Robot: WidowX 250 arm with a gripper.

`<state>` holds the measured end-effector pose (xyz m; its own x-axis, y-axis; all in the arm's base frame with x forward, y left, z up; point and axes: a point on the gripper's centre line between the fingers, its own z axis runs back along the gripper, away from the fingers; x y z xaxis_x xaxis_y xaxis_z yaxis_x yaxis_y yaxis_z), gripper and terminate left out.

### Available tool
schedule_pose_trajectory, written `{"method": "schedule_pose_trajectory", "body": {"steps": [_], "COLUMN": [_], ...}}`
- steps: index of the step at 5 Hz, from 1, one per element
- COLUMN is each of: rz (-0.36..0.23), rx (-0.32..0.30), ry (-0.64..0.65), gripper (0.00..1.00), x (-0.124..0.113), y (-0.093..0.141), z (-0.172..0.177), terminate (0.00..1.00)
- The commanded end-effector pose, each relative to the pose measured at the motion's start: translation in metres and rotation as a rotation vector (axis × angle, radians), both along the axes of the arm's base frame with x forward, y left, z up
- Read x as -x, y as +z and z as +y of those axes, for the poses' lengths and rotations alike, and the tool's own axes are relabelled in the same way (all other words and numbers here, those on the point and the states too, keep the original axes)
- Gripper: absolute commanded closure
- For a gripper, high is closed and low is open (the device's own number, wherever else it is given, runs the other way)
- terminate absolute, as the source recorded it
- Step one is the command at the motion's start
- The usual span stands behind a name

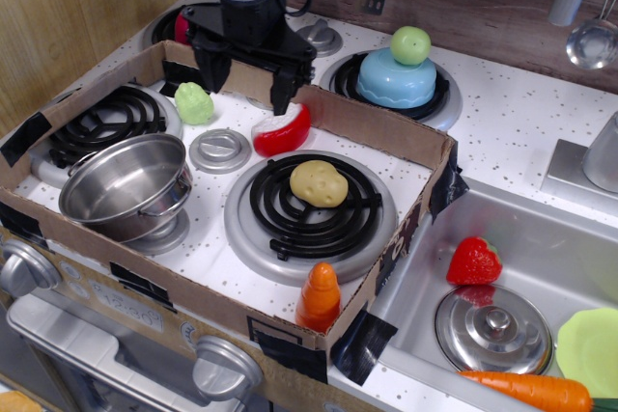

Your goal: Put broccoli in pot

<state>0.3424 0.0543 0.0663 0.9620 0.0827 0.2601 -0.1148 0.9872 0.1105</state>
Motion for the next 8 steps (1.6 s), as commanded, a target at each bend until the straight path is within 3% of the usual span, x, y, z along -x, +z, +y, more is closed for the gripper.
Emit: {"method": "schedule_pose_trajectory", "body": {"steps": [1,5,7,8], "rz": [-0.006,-0.01,0.03,0.032], "rx": [-0.015,-0.016,0.044,0.075], "ry": [0.045,0.007,-0.016,-0.008], "gripper": [0.0,0.0,0.0,1.0], "x": [-0.004,-0.031,-0.044,-0.043], "y": [0.003,-0.011,-0.035,-0.048], "z": [0.026,0.076,0.074,0.068], "terminate": [0.0,0.0,0.0,0.0]}}
